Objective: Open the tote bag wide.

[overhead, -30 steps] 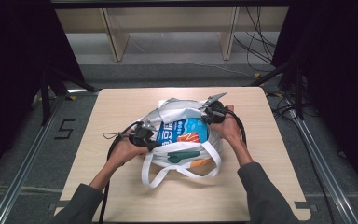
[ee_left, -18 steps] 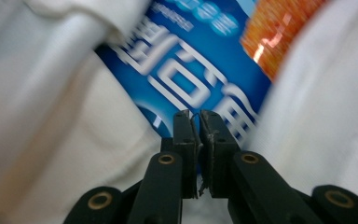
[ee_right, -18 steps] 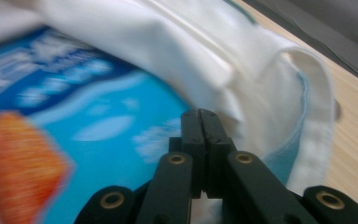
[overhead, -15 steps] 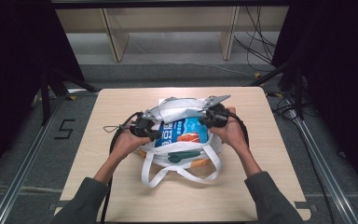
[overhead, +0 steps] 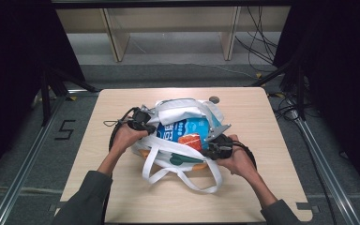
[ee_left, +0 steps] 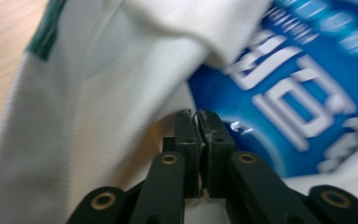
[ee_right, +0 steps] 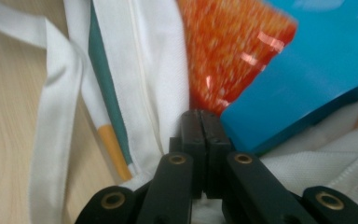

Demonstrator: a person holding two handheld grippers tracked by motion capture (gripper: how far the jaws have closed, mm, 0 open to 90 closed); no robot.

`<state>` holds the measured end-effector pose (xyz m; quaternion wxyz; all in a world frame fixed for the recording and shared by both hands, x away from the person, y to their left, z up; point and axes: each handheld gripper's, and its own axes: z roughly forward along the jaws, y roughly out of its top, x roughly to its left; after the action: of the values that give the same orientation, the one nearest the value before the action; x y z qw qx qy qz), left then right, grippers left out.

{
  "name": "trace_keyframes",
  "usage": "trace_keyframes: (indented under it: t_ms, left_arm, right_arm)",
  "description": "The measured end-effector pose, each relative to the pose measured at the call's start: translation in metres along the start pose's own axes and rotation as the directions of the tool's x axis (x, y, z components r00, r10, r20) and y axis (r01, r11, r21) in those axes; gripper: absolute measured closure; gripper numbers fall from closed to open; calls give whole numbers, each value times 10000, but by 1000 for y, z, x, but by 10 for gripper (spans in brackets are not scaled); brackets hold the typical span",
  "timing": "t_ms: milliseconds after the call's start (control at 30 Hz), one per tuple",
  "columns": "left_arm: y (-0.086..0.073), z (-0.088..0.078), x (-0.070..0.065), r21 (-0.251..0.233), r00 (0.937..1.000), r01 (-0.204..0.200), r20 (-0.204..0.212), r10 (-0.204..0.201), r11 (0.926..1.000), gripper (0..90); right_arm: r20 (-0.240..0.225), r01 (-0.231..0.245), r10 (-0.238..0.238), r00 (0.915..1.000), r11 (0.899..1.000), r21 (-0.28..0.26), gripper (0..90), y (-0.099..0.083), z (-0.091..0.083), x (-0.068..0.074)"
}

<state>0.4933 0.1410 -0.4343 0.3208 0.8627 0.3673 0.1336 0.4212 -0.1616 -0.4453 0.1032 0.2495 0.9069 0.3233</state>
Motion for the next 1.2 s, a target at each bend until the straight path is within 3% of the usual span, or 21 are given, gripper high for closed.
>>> trace_keyframes:
  t_ms: [100,167,200,267,300,333,433,467,533,600,633,667,700,767,800,867,933,967,1033,1167,1200]
  left_arm:
    - [0,-14,0,-644,9998,141,113,-134,9978,833]
    - [-2,-25,6,-1369,9985,543,147,-528,9891,828]
    - [-2,-25,6,-1369,9985,543,147,-528,9891,828]
    - [-5,-35,16,-1580,9974,667,-161,-701,9852,827]
    - [-10,-39,27,-1573,9940,927,-432,-1007,9832,828]
    - [-14,-39,32,-1560,9926,1062,-423,-1140,9820,832]
    - [-21,-33,39,-1353,9897,1282,-465,-1356,9825,855]
    - [-28,-23,43,-889,9900,1072,-822,-1145,9903,860]
    - [-34,-14,45,-895,9877,1302,-754,-1371,9874,875]
    - [-35,-14,47,-944,9862,1424,-714,-1494,9853,890]
    - [-35,-14,47,-944,9862,1424,-714,-1494,9853,890]
    - [-32,-16,45,-966,9860,1466,-661,-1533,9845,885]
    - [-32,-16,45,-966,9860,1466,-661,-1533,9845,866]
    - [-26,-28,32,-1233,9924,1093,-432,-1154,9863,844]
    - [-25,-31,26,-1364,9943,947,-368,-1006,9861,839]
    - [-24,-34,15,-1622,9962,875,110,-869,9829,830]
    - [-24,-35,8,-1666,9966,817,234,-789,9826,823]
    - [-27,-35,-1,-1551,9977,533,486,-463,9865,821]
    - [-34,-33,-8,-1408,9963,434,801,-323,9891,823]
    - [-46,-32,-13,-1300,9935,407,1105,-263,9907,829]
    - [-52,-33,-16,-1144,9935,152,1139,-21,9933,836]
  right_arm:
    - [354,-48,78,9993,9964,-851,898,6,-11,-3]
    - [512,-150,219,9984,9912,-1318,895,9,-17,-9]
    - [624,-199,310,9976,9852,-1705,895,10,-19,-13]
    - [715,-280,417,9966,9826,-1834,895,12,-23,-17]
    - [1335,-335,624,9891,9774,-2087,895,14,-26,-27]
    - [1595,-412,729,9845,9802,-1935,899,13,-26,-33]
    - [1624,-906,1208,9793,9792,-1818,900,8,-19,-45]
    - [2092,-1044,1258,9698,9884,-1101,900,-1,-7,-53]
    - [2192,-1254,1381,9659,9896,-711,900,-12,5,-61]
    - [2070,-1631,1799,9616,9819,-958,900,-18,7,-64]
    - [2111,-1547,1720,9622,9833,-960,900,-18,7,-64]
    - [2069,-1562,1682,9638,9850,-730,900,-17,5,-63]
    - [2261,-1421,1603,9608,9853,-945,900,-17,6,-61]
    - [2111,-1193,1394,9675,9873,-1052,897,-11,-2,-57]
    - [2083,-1369,1595,9650,9834,-1187,897,-7,-8,-50]
    - [1885,-774,1066,9763,9847,-1562,897,0,-20,-40]
    - [1452,-432,684,9870,9845,-1703,898,4,-26,-26]
    - [1310,-274,483,9902,9873,-1567,898,4,-27,-20]
    - [1069,-84,224,9940,9915,-1299,900,-2,-25,-9]
    - [597,-333,392,9974,9947,-971,900,-14,-21,-2]
    - [444,-237,279,9986,9954,-926,900,-20,-18,2]
